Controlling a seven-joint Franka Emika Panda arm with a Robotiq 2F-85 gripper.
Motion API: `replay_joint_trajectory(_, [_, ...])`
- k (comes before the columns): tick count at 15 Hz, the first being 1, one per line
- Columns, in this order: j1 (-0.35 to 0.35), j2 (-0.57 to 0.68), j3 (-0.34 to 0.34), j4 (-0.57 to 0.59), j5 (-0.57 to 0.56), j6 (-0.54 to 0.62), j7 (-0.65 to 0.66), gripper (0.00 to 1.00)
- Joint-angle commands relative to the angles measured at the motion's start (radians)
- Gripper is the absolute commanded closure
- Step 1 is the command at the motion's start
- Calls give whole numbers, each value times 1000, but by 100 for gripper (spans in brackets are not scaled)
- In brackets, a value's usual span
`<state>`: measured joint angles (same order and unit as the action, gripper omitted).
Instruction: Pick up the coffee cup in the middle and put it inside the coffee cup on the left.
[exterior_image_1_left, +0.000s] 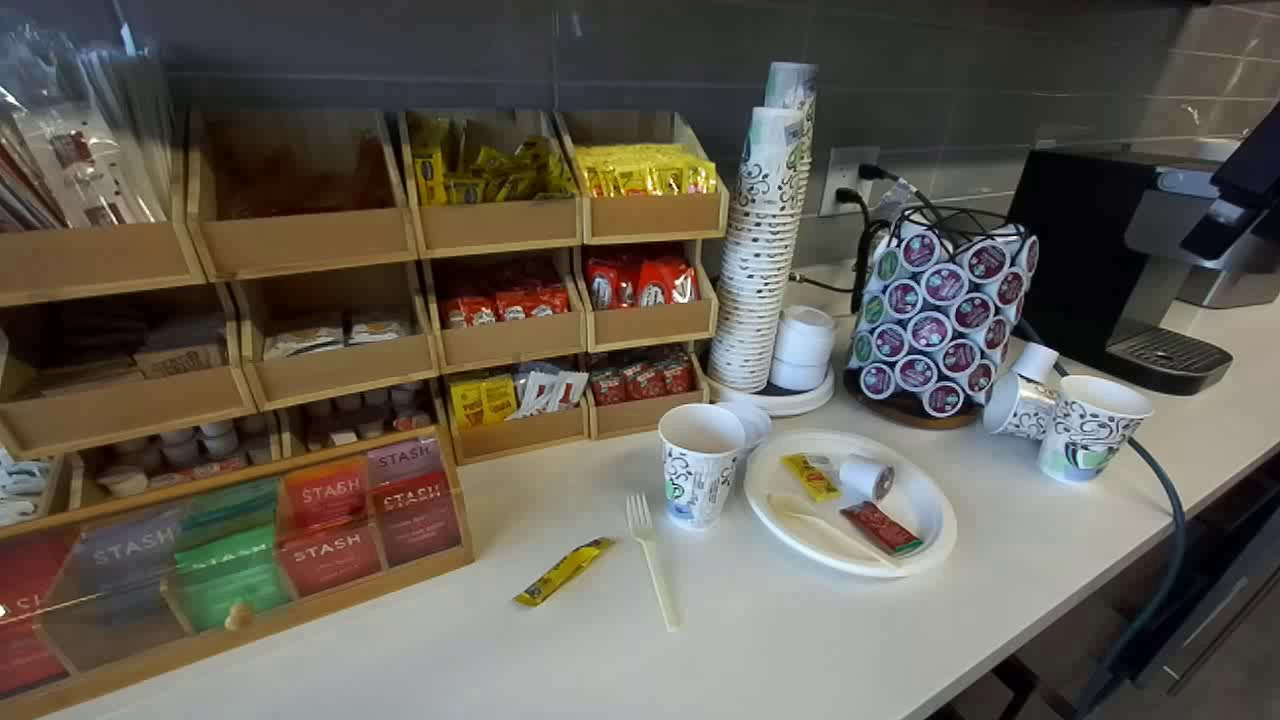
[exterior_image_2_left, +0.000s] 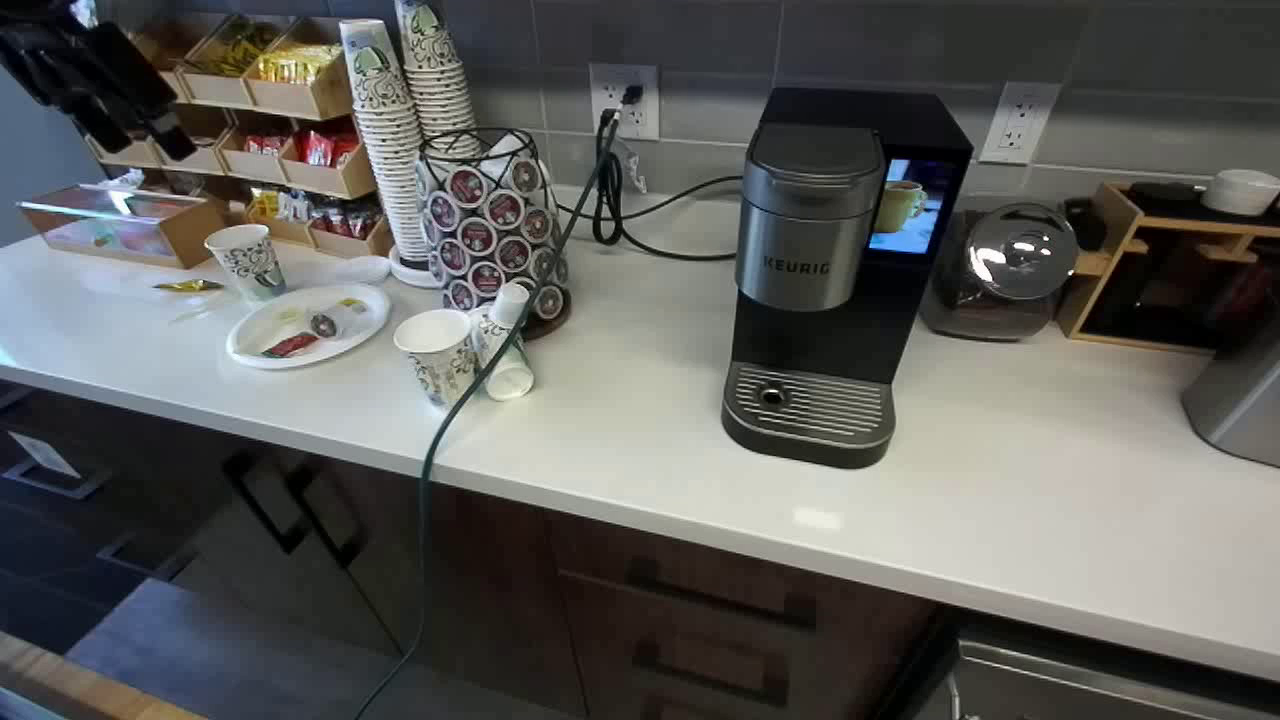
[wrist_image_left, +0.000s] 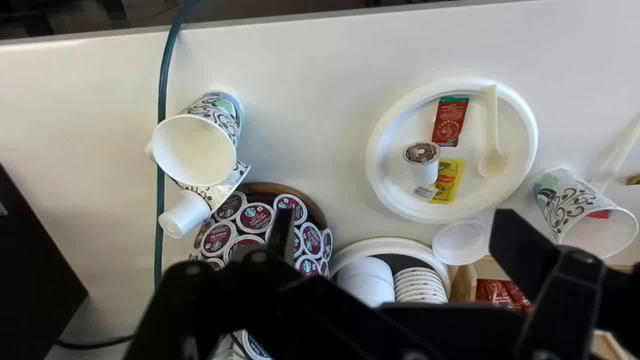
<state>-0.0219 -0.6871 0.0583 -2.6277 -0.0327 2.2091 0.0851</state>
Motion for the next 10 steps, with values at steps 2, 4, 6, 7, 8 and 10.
replay_joint_trajectory(2, [4,1,-4,1,-3,-2,2,0])
replay_joint_trajectory(4, [4,1,-4,1,-3,-2,2,0])
replay_joint_trajectory(6, [4,1,-4,1,-3,-2,2,0])
replay_joint_trajectory(7, [-17,27,2,9,-16,10,27,0])
replay_joint_trajectory(8, [-39,77,-8,9,-36,55,21,0])
replay_joint_trajectory(10, [-63,156,-35,-3,-62,127,-12,0])
